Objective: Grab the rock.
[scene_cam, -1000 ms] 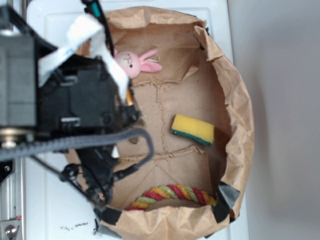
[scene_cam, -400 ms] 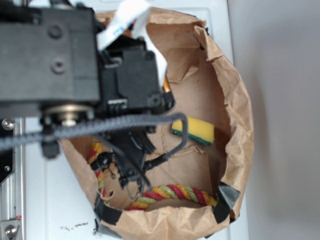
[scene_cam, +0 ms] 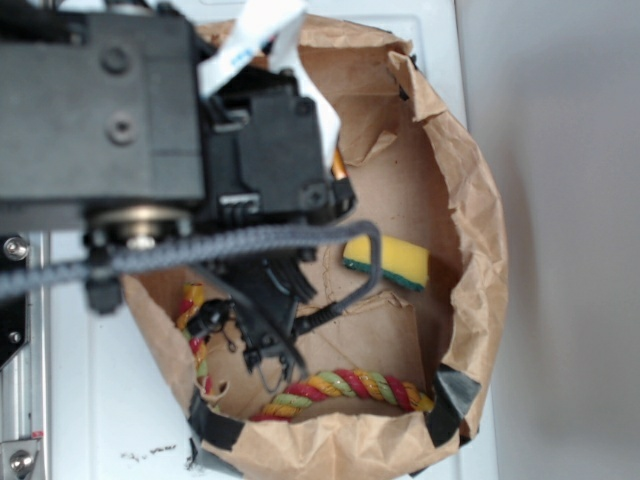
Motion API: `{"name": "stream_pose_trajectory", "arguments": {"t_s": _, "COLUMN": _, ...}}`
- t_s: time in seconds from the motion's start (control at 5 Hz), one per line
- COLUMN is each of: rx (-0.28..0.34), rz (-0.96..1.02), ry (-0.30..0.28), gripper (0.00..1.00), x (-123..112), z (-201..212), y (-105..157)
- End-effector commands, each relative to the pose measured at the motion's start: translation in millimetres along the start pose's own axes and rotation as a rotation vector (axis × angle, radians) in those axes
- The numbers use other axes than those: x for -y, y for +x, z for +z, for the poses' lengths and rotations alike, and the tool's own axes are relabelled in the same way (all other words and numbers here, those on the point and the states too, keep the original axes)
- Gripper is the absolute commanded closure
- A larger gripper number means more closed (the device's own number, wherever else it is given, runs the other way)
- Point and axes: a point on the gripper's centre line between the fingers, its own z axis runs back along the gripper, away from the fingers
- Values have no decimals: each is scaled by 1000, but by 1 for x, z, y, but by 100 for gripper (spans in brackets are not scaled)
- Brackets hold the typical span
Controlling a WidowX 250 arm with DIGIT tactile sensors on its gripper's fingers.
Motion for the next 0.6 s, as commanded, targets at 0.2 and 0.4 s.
{"name": "stream_pose_trajectory", "arguments": {"t_s": 0.2, "rx": 0, "rz": -35, "ry": -105, "gripper": 0, "x": 1, "z": -59, "y": -6}}
{"name": "stream_pose_trajectory", "arguments": {"t_s": 0.4, "rx": -11, "rz": -56, "ry": -105, "gripper": 0, "x": 10, "z": -85, "y": -5}}
